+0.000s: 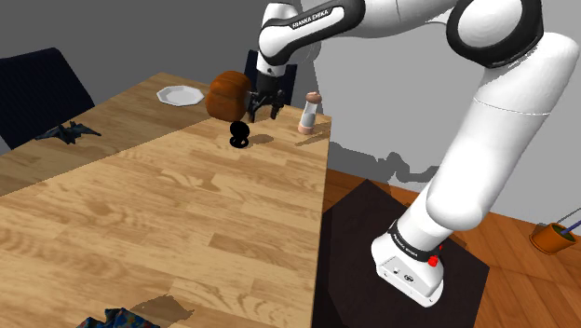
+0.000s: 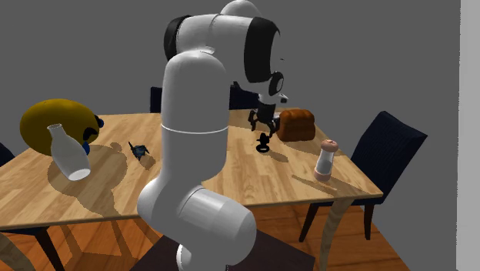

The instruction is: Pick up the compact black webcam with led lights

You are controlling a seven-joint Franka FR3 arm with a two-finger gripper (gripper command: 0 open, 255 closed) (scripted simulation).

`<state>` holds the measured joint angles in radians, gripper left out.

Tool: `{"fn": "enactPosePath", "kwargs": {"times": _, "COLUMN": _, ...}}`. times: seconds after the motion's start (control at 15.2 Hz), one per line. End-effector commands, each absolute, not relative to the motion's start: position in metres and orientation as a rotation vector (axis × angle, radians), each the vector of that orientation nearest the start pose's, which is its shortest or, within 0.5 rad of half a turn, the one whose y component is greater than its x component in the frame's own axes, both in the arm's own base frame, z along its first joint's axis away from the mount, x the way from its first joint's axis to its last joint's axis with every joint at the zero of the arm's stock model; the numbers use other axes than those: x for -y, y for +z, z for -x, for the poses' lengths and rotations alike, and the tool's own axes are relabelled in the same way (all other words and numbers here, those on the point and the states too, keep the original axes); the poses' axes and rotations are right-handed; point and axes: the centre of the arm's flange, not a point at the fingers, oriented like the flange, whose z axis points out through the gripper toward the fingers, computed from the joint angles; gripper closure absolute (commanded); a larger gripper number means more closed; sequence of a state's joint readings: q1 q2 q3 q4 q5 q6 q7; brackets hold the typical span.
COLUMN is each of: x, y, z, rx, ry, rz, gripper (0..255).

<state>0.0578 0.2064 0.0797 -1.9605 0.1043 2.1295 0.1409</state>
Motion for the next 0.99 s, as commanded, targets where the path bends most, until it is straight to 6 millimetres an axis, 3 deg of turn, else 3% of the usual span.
{"fn": "enactPosePath", "kwargs": {"times": 0.0, "x": -0.089, "y": 0.356, "z": -0.61, "rx": -0.091, "ry": 0.066, "rz": 3.039, "gripper": 0}}
{"fn": "enactPosePath", "kwargs": {"times": 0.4, "x": -0.104, "y": 0.322, "z": -0.674, "rx": -0.079, "ry": 0.032, "rz": 3.033, "gripper": 0}}
{"fn": "enactPosePath", "kwargs": {"times": 0.92, "x": -0.104, "y": 0.282, "z": -0.674, "rx": -0.079, "ry": 0.032, "rz": 3.033, "gripper": 0}}
